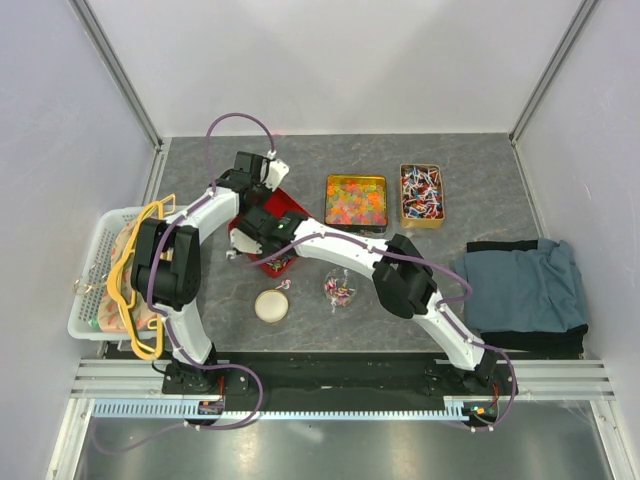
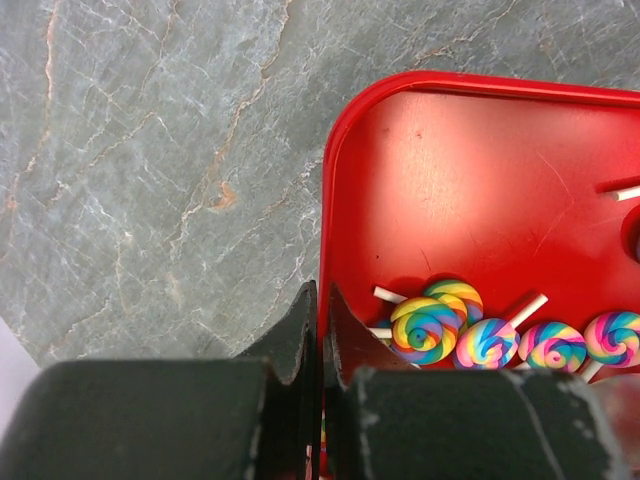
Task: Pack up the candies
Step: Scoop the fake candies from the storage box.
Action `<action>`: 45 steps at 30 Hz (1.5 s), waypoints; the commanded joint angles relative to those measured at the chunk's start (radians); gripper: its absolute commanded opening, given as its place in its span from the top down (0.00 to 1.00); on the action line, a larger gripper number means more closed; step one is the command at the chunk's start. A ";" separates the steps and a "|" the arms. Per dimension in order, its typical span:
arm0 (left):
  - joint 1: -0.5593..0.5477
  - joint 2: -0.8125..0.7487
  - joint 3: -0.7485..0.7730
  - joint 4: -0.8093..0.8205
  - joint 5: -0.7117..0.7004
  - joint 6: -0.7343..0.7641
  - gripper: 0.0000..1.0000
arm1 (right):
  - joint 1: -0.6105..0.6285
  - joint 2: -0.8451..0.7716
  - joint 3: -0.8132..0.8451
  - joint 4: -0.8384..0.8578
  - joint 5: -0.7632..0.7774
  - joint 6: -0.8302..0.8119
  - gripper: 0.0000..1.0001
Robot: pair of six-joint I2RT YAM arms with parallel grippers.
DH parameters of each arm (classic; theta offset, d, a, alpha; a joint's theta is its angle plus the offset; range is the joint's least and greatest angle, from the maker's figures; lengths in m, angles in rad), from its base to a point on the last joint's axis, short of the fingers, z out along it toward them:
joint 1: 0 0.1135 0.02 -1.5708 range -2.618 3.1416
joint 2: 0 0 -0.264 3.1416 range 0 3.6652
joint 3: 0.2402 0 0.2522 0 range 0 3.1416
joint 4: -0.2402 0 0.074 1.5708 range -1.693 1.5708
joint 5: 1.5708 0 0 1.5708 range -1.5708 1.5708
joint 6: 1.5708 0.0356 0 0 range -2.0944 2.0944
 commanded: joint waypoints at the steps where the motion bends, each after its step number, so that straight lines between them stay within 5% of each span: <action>1: -0.002 0.007 0.024 0.109 0.064 -0.124 0.98 | -0.022 -0.026 -0.005 0.051 -0.260 0.070 1.00; 9: 0.004 0.010 -0.010 0.138 0.046 -0.107 0.98 | -0.100 -0.047 0.020 -0.031 -0.371 0.105 1.00; 18: 0.007 -0.001 -0.035 0.165 0.022 -0.089 0.98 | -0.096 -0.064 0.006 -0.072 -0.201 0.024 1.00; 30: 0.007 -0.028 -0.056 0.222 0.006 -0.044 0.98 | -0.084 -0.153 -0.133 0.076 0.095 -0.157 1.00; 45: 0.009 -0.041 -0.065 0.215 0.012 -0.067 0.98 | 0.013 -0.052 -0.065 0.041 0.049 -0.111 1.00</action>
